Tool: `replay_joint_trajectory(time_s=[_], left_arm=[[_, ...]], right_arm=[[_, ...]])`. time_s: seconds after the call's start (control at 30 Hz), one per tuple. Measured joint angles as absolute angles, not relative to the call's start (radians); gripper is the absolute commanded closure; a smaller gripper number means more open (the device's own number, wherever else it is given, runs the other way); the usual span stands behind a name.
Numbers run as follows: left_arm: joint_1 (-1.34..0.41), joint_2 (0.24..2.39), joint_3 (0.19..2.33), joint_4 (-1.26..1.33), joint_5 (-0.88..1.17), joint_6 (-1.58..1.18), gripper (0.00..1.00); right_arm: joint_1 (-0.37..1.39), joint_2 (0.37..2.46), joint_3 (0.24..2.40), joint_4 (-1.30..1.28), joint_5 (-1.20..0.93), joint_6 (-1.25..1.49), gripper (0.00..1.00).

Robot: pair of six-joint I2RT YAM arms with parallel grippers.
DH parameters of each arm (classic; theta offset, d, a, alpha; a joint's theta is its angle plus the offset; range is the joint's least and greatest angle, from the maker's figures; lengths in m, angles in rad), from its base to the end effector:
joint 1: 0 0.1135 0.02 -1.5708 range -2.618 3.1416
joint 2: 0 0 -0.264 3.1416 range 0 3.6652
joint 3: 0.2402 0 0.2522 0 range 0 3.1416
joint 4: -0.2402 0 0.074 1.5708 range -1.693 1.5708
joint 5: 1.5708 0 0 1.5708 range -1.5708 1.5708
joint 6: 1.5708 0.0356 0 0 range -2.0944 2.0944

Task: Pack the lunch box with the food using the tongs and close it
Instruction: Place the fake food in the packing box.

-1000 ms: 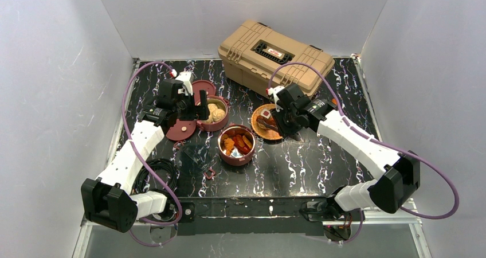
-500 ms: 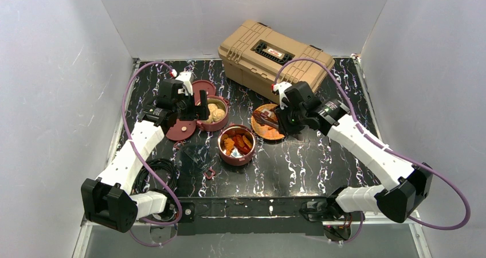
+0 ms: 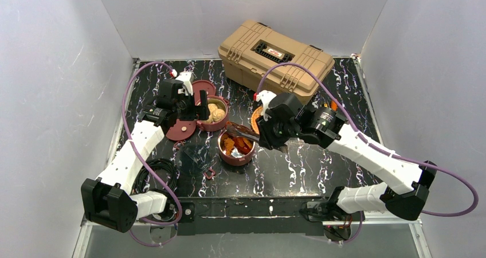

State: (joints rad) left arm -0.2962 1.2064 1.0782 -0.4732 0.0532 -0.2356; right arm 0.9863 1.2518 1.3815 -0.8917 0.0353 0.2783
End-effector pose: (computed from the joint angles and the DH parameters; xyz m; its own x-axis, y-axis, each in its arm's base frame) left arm 0.2547 -0.0797 0.3264 -0.6040 -0.0594 -0.7947 0.1979 0.9548 -0.2217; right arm 0.1399 0.2092 0.3797 -0.5914 -0.3963 -0.7023 -0.6832 0.7089 0.1753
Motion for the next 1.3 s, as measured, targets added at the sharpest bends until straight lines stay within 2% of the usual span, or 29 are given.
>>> replay_joint_trajectory(time_s=[0.7,1.1,1.3], left_arm=[[-0.296,1.206,1.078,-0.473,0.063,-0.236,0.02],[-0.296,1.206,1.081,-0.477,0.064,-0.236,0.02],[-0.296,1.206,1.082,-0.479,0.064,-0.236,0.02]], right_arm=[[1.035,1.319,1.277,-0.820,0.045,0.405,0.99],[1.035,1.336,1.262,-0.804,0.050,0.414,0.72],[1.035,1.336,1.262,-0.804,0.050,0.414,0.67]])
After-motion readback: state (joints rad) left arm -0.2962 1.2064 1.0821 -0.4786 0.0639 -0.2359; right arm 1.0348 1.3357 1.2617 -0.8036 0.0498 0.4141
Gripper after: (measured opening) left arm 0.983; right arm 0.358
